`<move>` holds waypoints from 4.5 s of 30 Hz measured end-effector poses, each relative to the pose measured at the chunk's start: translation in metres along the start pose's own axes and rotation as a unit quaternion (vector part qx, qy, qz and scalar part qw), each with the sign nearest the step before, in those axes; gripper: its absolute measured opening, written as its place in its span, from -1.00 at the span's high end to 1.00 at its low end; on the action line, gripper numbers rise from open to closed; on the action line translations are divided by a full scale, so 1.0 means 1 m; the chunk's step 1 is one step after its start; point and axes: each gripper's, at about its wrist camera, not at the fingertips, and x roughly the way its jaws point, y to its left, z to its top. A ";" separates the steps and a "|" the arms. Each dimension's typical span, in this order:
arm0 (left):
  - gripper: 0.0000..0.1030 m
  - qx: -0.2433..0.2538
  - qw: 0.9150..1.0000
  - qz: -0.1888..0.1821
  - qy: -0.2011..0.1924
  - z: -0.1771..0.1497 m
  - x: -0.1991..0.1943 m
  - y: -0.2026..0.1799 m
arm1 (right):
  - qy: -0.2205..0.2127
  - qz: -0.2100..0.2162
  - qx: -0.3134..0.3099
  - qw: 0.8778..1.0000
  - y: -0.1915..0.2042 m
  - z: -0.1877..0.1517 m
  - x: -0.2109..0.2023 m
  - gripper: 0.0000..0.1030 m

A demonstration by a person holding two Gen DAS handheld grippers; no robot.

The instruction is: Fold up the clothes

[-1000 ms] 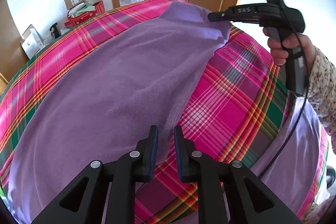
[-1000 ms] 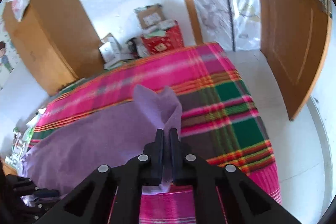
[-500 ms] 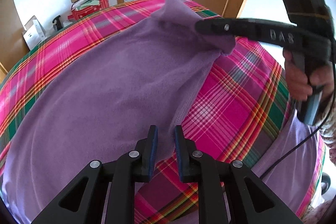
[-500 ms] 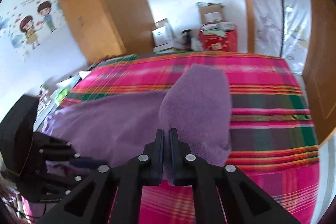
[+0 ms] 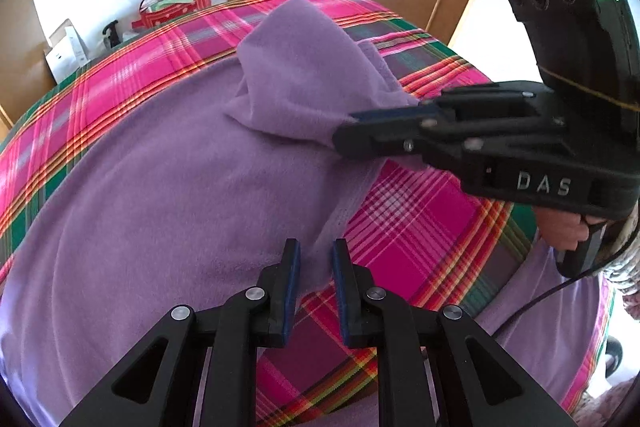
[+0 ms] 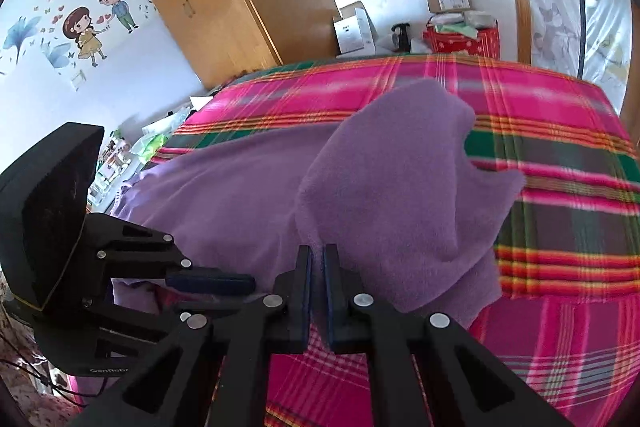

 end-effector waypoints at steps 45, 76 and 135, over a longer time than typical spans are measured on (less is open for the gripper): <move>0.55 0.007 1.000 0.019 -0.013 0.029 0.009 -0.015 | -0.144 -0.106 0.225 0.958 -0.144 0.021 -0.057 0.88; 0.55 0.031 0.999 0.020 0.017 0.037 0.028 -0.028 | -0.178 -0.314 0.298 0.884 -0.252 -0.004 -0.130 0.88; 0.54 -0.023 1.000 -0.008 0.006 0.014 0.012 -0.002 | -0.087 -0.417 0.232 0.874 -0.232 0.072 -0.041 0.97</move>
